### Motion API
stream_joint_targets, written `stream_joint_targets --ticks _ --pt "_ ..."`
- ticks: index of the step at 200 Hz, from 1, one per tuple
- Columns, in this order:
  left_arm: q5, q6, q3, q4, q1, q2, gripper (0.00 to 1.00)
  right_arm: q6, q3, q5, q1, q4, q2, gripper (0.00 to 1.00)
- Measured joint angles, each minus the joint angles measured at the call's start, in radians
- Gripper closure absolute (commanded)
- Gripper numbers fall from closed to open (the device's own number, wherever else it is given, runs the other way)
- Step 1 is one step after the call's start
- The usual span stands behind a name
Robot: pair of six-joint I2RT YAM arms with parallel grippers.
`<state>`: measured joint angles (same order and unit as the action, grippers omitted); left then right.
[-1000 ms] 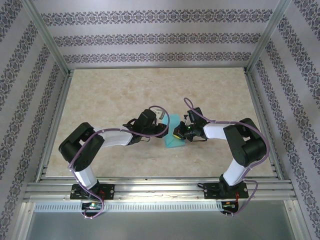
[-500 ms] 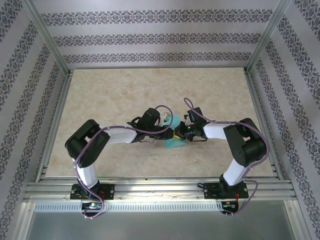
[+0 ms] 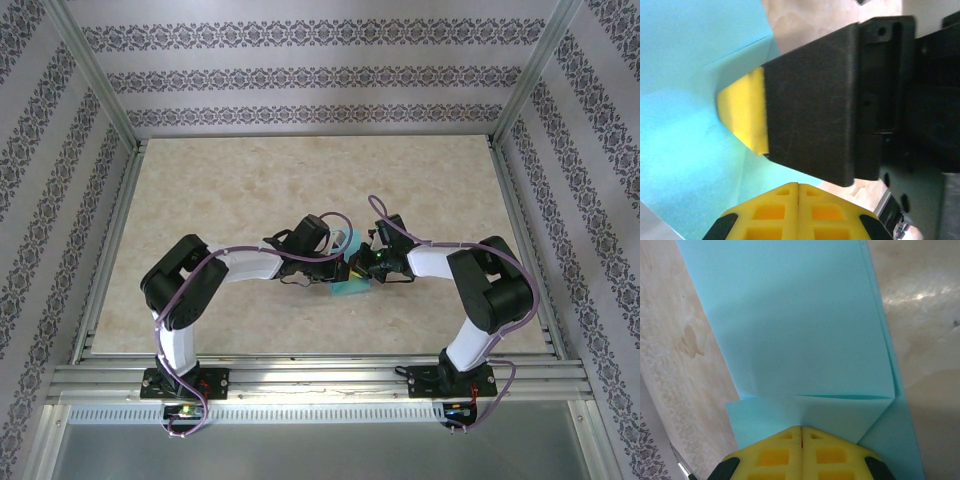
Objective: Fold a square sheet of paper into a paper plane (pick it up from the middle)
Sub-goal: Fold the triangle a second time at the center of the table.
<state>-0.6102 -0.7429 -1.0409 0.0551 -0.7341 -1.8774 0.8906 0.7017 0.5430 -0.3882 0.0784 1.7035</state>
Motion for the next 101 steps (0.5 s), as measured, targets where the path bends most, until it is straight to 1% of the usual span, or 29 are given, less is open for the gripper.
stream_joint_targets --ticks 38,101 --pt "0.011 0.0 -0.001 -0.02 0.0 -0.026 1.0 0.0 0.0 0.0 0.0 0.0 0.0 1.0" --pt "0.031 0.0 0.013 -0.021 0.0 -0.026 1.0 0.0 0.0 0.0 0.0 0.0 0.0 1.0"
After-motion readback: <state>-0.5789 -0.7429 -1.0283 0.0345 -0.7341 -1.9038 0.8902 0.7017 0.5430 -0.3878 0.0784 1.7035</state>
